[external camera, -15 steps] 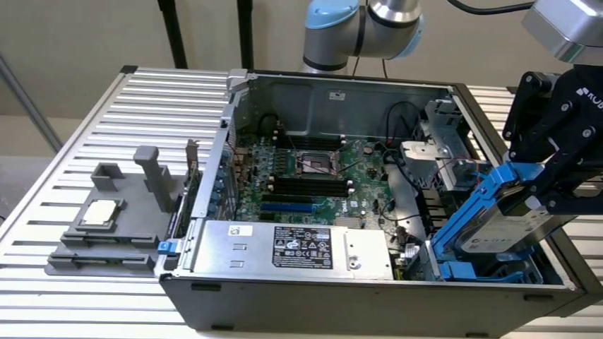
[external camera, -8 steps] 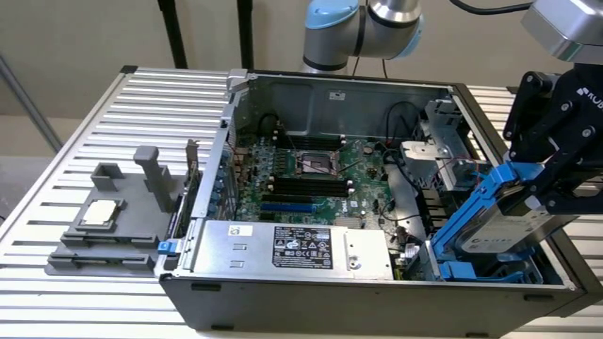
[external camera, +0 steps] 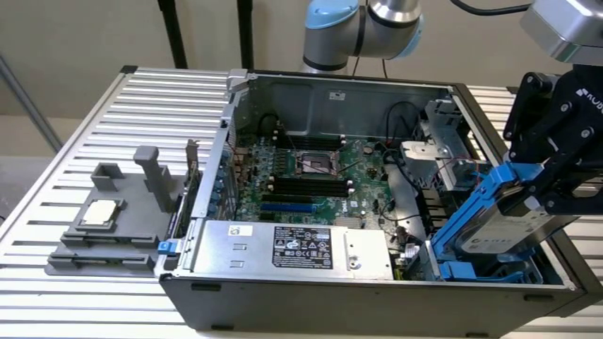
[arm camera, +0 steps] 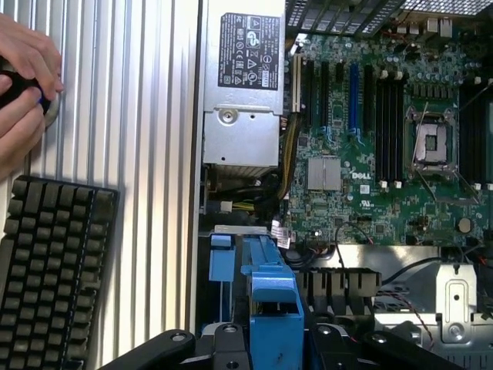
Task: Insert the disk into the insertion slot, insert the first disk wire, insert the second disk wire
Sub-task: 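Insert the disk into the insertion slot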
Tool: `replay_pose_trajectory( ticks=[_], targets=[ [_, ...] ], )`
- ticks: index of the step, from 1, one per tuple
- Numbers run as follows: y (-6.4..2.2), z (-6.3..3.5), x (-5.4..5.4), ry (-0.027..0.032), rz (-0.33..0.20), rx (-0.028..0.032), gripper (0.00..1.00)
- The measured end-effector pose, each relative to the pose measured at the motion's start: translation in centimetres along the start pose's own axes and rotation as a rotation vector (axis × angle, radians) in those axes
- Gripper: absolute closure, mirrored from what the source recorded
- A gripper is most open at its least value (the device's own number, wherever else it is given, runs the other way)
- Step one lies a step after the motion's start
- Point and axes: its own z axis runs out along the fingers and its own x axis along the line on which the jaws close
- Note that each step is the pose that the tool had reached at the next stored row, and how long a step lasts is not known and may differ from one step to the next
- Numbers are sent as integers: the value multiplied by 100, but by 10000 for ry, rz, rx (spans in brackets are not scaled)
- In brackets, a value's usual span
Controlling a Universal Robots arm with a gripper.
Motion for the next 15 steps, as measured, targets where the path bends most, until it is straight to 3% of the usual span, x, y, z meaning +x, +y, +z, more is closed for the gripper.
replay_pose_trajectory(
  ticks=[15],
  targets=[
    [-2,54,5,1,-6,0,68]
  ],
)
